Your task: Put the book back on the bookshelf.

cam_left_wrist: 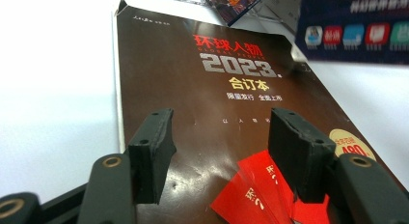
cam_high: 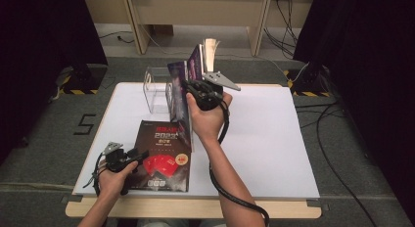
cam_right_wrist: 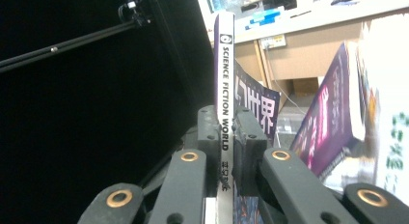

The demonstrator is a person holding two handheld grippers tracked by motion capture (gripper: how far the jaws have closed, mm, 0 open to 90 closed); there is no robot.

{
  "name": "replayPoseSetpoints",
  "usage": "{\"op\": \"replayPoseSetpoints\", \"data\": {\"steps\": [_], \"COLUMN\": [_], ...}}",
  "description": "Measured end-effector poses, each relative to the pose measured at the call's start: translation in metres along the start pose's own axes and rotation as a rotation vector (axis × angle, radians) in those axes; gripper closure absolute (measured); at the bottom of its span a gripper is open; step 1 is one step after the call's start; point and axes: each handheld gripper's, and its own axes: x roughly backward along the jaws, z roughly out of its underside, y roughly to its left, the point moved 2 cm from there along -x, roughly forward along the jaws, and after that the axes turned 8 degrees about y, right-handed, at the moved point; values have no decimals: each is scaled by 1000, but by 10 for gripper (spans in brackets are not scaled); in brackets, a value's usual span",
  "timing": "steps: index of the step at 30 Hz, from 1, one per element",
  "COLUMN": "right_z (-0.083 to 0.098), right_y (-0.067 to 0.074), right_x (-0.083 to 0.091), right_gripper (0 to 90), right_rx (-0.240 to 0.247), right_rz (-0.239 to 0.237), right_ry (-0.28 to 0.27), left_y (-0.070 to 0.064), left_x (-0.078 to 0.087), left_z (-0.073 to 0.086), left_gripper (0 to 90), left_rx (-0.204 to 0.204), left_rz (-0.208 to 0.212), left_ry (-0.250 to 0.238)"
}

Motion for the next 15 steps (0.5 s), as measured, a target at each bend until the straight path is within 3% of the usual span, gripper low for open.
{"op": "replayPoseSetpoints", "data": {"steps": [15], "right_z": [-37], "right_y": [-3], "right_x": [-19], "right_gripper": [838], "right_rx": [-19], "right_rz": [43], "right_ry": [-78], "left_y": [-2], "left_x": [-2], "left_z": [1], "left_gripper": [413], "left_rx": [-11], "left_rz": [7], "left_ry": [4]}}
